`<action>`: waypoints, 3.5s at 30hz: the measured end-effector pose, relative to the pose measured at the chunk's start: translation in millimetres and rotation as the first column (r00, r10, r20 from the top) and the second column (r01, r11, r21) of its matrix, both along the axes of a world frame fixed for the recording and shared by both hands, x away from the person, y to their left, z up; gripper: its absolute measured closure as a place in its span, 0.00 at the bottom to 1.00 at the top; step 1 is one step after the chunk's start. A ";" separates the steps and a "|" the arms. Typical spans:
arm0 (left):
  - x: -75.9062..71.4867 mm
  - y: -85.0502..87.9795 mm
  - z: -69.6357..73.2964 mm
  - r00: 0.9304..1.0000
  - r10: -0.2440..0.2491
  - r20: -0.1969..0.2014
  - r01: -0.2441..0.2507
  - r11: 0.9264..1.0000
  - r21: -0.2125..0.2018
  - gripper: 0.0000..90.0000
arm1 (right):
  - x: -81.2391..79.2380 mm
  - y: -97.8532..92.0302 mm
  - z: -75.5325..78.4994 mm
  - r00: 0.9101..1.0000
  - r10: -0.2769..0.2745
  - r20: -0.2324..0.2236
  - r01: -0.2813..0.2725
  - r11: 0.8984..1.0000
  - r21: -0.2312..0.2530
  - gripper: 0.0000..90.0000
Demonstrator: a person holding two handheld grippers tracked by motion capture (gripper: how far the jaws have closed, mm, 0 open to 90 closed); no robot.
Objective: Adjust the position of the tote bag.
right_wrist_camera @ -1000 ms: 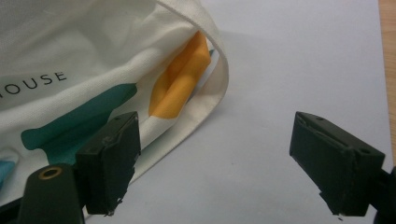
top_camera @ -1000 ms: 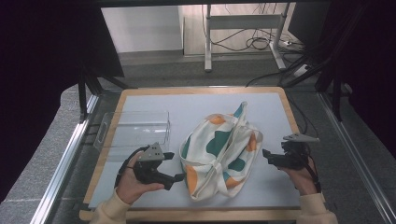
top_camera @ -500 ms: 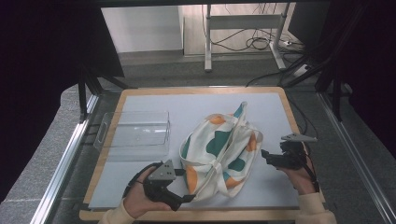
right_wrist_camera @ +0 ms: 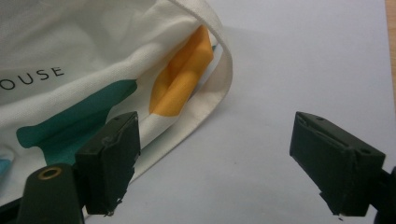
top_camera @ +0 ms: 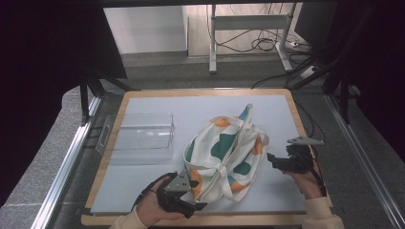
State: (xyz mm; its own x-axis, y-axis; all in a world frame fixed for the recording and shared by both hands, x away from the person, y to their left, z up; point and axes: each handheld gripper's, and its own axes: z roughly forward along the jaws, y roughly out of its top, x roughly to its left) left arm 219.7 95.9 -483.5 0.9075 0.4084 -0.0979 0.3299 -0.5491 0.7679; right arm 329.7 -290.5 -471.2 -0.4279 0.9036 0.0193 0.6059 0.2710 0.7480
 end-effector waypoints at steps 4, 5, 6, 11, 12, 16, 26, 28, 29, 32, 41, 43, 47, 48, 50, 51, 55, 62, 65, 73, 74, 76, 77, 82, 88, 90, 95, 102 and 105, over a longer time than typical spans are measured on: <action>0.3 2.5 1.0 1.000 0.000 0.001 0.000 1.000 -0.012 0.54 | 0.1 0.7 -0.3 1.000 0.000 0.000 0.000 1.000 -0.002 0.18; 0.8 3.4 1.3 1.000 0.004 -0.001 -0.004 1.000 -0.017 0.59 | 0.0 0.9 -0.1 1.000 0.001 0.000 -0.001 1.000 -0.002 0.18; 1.3 4.4 1.4 1.000 0.007 -0.007 -0.008 1.000 -0.026 0.65 | -0.2 0.9 0.1 1.000 0.001 0.000 -0.001 1.000 -0.002 0.18; 4.7 8.5 0.6 0.999 0.025 -0.027 -0.026 0.999 -0.032 0.81 | -0.1 1.2 0.7 1.000 -0.002 0.002 0.002 1.000 0.008 0.18; 5.5 9.1 0.3 0.999 0.030 -0.033 -0.032 0.999 -0.037 0.81 | 0.0 1.0 0.9 1.000 -0.001 0.002 0.001 1.000 0.009 0.18; 7.3 10.8 -0.4 0.998 0.042 -0.051 -0.044 0.998 -0.046 0.83 | 0.0 0.6 1.1 1.000 -0.004 0.002 0.004 1.000 0.010 0.18; 7.3 11.1 -0.6 0.997 0.047 -0.055 -0.050 0.998 -0.045 0.83 | -1.0 1.4 6.1 1.000 0.005 0.019 -0.005 1.000 0.019 0.20; 7.1 11.4 0.1 0.998 0.046 -0.048 -0.048 0.998 -0.042 0.83 | -1.1 1.8 7.8 1.000 0.010 0.026 -0.011 1.000 0.019 0.20; 7.1 11.4 0.1 0.998 0.046 -0.048 -0.048 0.998 -0.042 0.83 | -0.6 2.0 9.3 0.999 0.013 0.030 -0.013 1.000 0.023 0.21; 6.5 11.0 -0.2 0.998 0.046 -0.047 -0.048 0.998 -0.047 0.83 | 2.6 3.4 17.9 0.999 0.016 0.031 -0.018 0.998 0.058 0.23; 5.4 10.8 -0.5 0.999 0.034 -0.039 -0.036 0.998 -0.043 0.83 | 26.5 26.0 54.6 0.997 0.050 0.054 -0.052 0.998 0.023 0.25; 5.2 10.6 -0.7 0.999 0.035 -0.037 -0.036 0.998 -0.045 0.83 | 34.9 31.3 60.8 0.997 0.058 0.050 -0.059 0.998 0.024 0.26; 5.4 10.5 -0.7 0.999 0.035 -0.039 -0.037 0.998 -0.045 0.83 | 53.1 41.9 68.2 0.997 0.065 0.030 -0.066 0.998 0.024 0.26; 5.4 10.5 -0.6 0.999 0.034 -0.039 -0.036 0.998 -0.043 0.83 | 57.7 43.9 69.8 0.997 0.066 0.025 -0.067 0.997 0.027 0.26; 5.6 10.4 -0.9 0.999 0.033 -0.039 -0.035 0.998 -0.043 0.83 | 66.9 47.4 72.8 0.998 0.063 0.012 -0.063 0.997 0.038 0.26; 5.7 10.6 -0.9 0.999 0.033 -0.040 -0.035 0.998 -0.044 0.83 | 71.7 48.8 73.9 0.998 0.062 0.007 -0.062 0.997 0.039 0.26; 6.5 11.8 -0.6 0.999 0.029 -0.039 -0.031 0.999 -0.039 0.83 | 89.8 53.6 75.1 0.999 0.040 0.003 -0.040 0.998 0.040 0.29; 6.2 11.8 -0.7 0.999 0.029 -0.040 -0.031 0.999 -0.043 0.83 | 117.7 59.3 71.4 0.999 0.009 -0.034 -0.008 0.999 0.050 0.29; 6.3 12.1 -0.6 0.999 0.029 -0.039 -0.030 0.999 -0.040 0.83 | 123.5 61.9 71.0 0.999 0.004 -0.048 -0.001 0.999 0.054 0.29; 6.9 12.4 -1.1 0.999 0.026 -0.038 -0.028 0.999 -0.038 0.83 | 143.3 73.5 65.0 0.996 -0.011 -0.084 0.015 0.999 0.040 0.30; 6.9 12.4 -1.2 0.999 0.027 -0.038 -0.029 0.999 -0.039 0.83 | 144.6 75.4 63.9 0.996 -0.009 -0.090 0.013 0.999 0.040 0.30; 6.7 12.4 -1.1 0.999 0.027 -0.039 -0.029 0.999 -0.039 0.83 | 147.1 79.5 61.8 0.995 -0.009 -0.096 0.012 1.000 0.029 0.31; 6.6 12.4 -1.0 0.999 0.027 -0.037 -0.028 0.999 -0.038 0.83 | 148.3 81.5 60.9 0.995 -0.009 -0.104 0.012 1.000 0.026 0.31; 5.9 11.6 -1.3 0.999 0.030 -0.033 -0.031 0.999 -0.041 0.83 | 155.6 87.6 55.3 0.991 -0.018 -0.132 0.019 1.000 0.005 0.35; 6.0 11.9 -1.5 0.999 0.029 -0.033 -0.030 0.999 -0.043 0.83 | 162.0 90.3 45.8 0.983 -0.027 -0.183 0.029 1.000 0.011 0.49; 6.0 11.9 -1.5 0.999 0.029 -0.032 -0.030 0.999 -0.043 0.83 | 163.2 90.6 43.3 0.981 -0.026 -0.193 0.029 1.000 0.012 0.56; 6.6 12.4 -1.5 0.999 0.030 -0.031 -0.031 0.999 -0.041 0.83 | 164.6 89.0 39.4 0.976 -0.004 -0.217 0.004 1.000 0.000 0.77; 7.0 13.0 -1.9 0.999 0.037 -0.029 -0.038 0.998 -0.043 0.84 | 159.8 91.4 40.7 0.979 0.044 -0.198 -0.050 0.999 -0.022 0.92; 7.2 13.8 -1.3 0.999 0.041 -0.030 -0.042 0.998 -0.046 0.84 | 159.0 90.4 41.7 0.980 0.056 -0.191 -0.061 0.998 -0.019 0.93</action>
State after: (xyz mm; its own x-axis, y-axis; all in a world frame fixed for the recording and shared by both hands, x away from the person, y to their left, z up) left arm 226.9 109.7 -484.8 0.8865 0.4398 -0.1436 0.3740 -0.4985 0.7821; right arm 488.7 -200.1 -429.6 -0.4709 0.8782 0.0833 0.7191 0.3275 0.6129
